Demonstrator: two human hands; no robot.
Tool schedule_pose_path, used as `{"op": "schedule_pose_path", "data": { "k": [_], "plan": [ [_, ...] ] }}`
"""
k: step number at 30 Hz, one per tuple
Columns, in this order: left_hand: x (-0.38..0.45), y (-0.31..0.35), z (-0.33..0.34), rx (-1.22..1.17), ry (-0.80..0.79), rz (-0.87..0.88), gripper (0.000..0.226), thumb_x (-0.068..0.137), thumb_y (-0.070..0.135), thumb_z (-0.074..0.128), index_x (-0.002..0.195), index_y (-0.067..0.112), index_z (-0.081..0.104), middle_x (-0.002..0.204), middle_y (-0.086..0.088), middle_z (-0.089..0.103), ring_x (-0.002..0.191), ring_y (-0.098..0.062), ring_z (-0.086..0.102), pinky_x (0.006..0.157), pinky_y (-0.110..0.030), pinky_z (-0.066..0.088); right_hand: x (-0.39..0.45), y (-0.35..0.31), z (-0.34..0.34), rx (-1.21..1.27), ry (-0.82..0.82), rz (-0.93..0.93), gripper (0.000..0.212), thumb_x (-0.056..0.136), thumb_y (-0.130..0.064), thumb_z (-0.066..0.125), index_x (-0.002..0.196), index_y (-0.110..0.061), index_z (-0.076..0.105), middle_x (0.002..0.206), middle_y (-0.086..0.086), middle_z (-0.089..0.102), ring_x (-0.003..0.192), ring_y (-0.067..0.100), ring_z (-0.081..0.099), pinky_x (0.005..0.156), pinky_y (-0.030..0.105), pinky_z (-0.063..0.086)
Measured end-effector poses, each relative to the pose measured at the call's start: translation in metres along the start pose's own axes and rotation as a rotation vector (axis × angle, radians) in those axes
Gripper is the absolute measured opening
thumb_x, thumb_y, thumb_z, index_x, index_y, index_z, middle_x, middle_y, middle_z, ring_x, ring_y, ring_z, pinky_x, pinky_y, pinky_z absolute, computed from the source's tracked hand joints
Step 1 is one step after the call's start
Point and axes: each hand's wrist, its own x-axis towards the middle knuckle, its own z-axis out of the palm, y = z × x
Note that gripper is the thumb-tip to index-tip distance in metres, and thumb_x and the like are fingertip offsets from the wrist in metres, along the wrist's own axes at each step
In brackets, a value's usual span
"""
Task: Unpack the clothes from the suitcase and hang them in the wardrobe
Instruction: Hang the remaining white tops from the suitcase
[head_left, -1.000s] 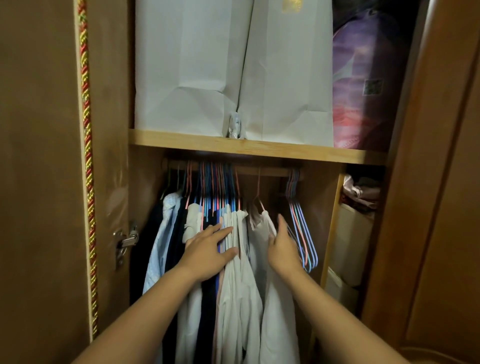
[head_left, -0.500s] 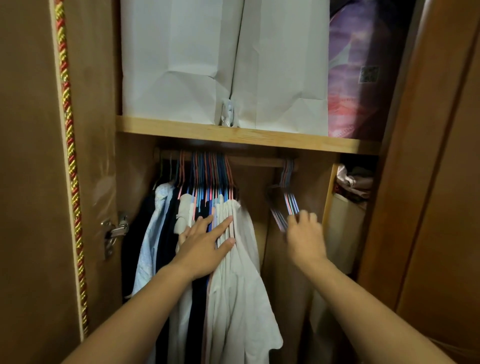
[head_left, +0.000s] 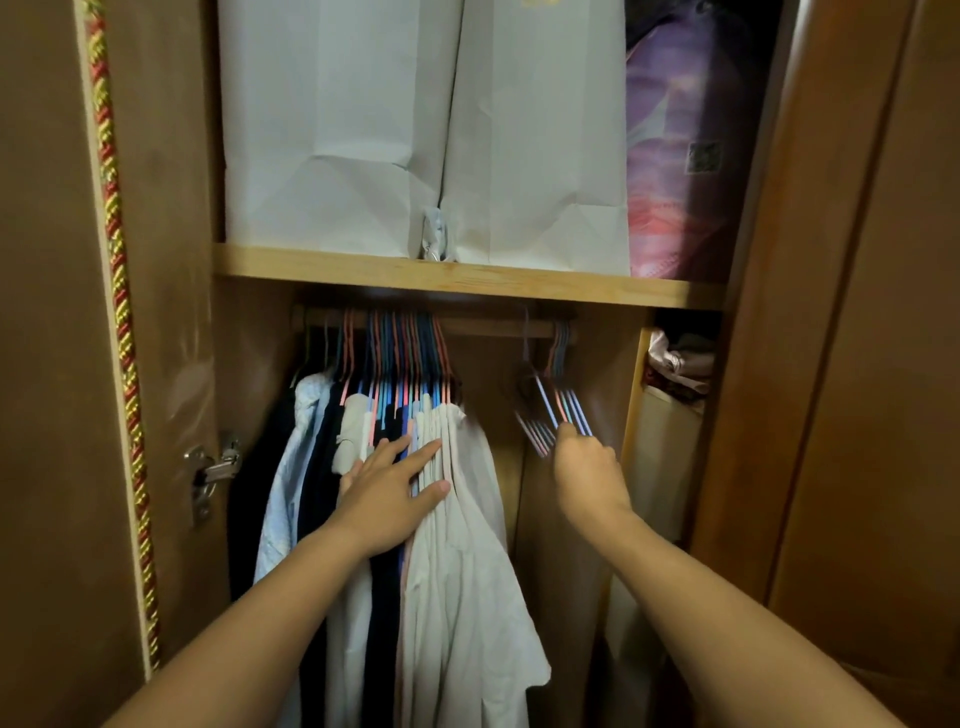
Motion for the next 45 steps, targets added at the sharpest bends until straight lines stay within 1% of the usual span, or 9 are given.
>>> {"op": "schedule_pose_path", "data": {
  "k": [6, 10, 14, 19, 24, 27, 30, 37, 45],
  "plan": [
    [-0.013, 0.024, 0.015, 0.006, 0.213, -0.078, 0.055, 0.099, 0.048, 0.050, 0.152, 0.036, 0.040, 0.162, -0.008, 0.028, 0.152, -0.027, 0.017, 0.122, -0.051, 0.014, -0.107, 0.037, 0.017, 0.326, 0.113, 0.010, 0.017, 0.098, -0.020, 0.049, 0.110, -0.013, 0.060, 0.081, 0.012, 0.070, 0.076, 0.038, 0.066, 0.067, 0.046, 0.052],
    [-0.081, 0.088, 0.080, -0.203, 0.557, 0.307, 0.049, 0.086, 0.018, 0.056, 0.136, 0.014, 0.058, 0.143, -0.013, 0.043, 0.135, -0.033, 0.038, 0.114, -0.048, 0.031, -0.260, 0.092, 0.015, 0.523, 0.092, 0.173, 0.014, 0.102, -0.019, 0.048, 0.111, -0.024, 0.057, 0.087, -0.005, 0.066, 0.081, 0.016, 0.062, 0.070, 0.032, 0.044],
    [-0.157, 0.122, 0.181, -0.210, 0.362, 0.418, 0.059, 0.084, 0.019, 0.063, 0.142, 0.010, 0.052, 0.143, -0.024, 0.044, 0.132, -0.041, 0.043, 0.110, -0.048, 0.034, -0.447, 0.146, -0.003, 0.625, -0.138, 0.404, 0.017, 0.106, -0.035, 0.034, 0.104, -0.036, 0.050, 0.088, -0.017, 0.062, 0.079, 0.003, 0.061, 0.072, 0.022, 0.046],
    [-0.271, 0.141, 0.311, 0.109, -0.436, 0.639, 0.047, 0.092, 0.049, 0.042, 0.112, 0.019, 0.072, 0.102, -0.011, 0.070, 0.094, -0.037, 0.065, 0.091, -0.053, 0.046, -0.669, 0.193, -0.075, 0.725, -0.274, 0.950, 0.020, 0.104, -0.021, 0.046, 0.093, -0.021, 0.062, 0.086, -0.008, 0.066, 0.078, 0.009, 0.064, 0.075, 0.025, 0.050],
    [-0.431, 0.191, 0.400, 0.215, -0.939, 1.125, 0.013, 0.077, 0.027, 0.068, 0.090, 0.029, 0.069, 0.057, -0.003, 0.063, 0.045, -0.027, 0.063, 0.037, -0.030, 0.049, -0.834, 0.200, -0.103, 0.869, -0.608, 1.296, 0.024, 0.089, -0.044, 0.066, 0.110, -0.036, 0.061, 0.102, -0.005, 0.070, 0.097, 0.011, 0.066, 0.092, 0.037, 0.053],
    [-0.521, 0.225, 0.440, 0.261, -1.189, 1.208, 0.018, 0.084, 0.039, 0.055, 0.093, 0.024, 0.062, 0.078, -0.004, 0.070, 0.067, -0.028, 0.070, 0.053, -0.034, 0.054, -0.860, 0.186, -0.080, 0.995, -0.388, 1.571, 0.040, 0.084, -0.052, 0.072, 0.108, -0.020, 0.068, 0.097, -0.004, 0.070, 0.085, 0.004, 0.064, 0.083, 0.020, 0.050],
    [-0.572, 0.231, 0.492, 0.239, -1.265, 1.058, 0.025, 0.094, 0.041, 0.051, 0.114, 0.029, 0.060, 0.115, -0.001, 0.065, 0.107, -0.029, 0.064, 0.085, -0.040, 0.052, -0.898, 0.189, -0.031, 0.887, -0.198, 1.788, 0.066, 0.069, -0.084, 0.061, 0.077, -0.019, 0.070, 0.069, 0.003, 0.066, 0.064, 0.010, 0.057, 0.065, 0.027, 0.045],
    [-0.618, 0.159, 0.722, 0.231, -1.376, 0.545, 0.026, 0.097, 0.025, 0.060, 0.122, 0.023, 0.056, 0.123, -0.001, 0.058, 0.115, -0.025, 0.059, 0.090, -0.035, 0.053, -1.016, 0.232, 0.133, 0.728, -0.063, 2.215, 0.020, 0.098, -0.016, 0.059, 0.087, -0.006, 0.073, 0.073, 0.007, 0.072, 0.069, 0.023, 0.063, 0.072, 0.037, 0.049],
    [-0.647, 0.064, 1.011, 0.463, -1.273, 0.730, 0.056, 0.097, 0.041, 0.059, 0.139, 0.011, 0.039, 0.136, -0.018, 0.042, 0.119, -0.036, 0.050, 0.089, -0.048, 0.048, -1.096, 0.304, 0.352, 0.675, 0.364, 2.342, 0.018, 0.103, -0.022, 0.051, 0.099, -0.021, 0.069, 0.079, 0.005, 0.064, 0.068, 0.015, 0.057, 0.069, 0.027, 0.048]
  ]
}}
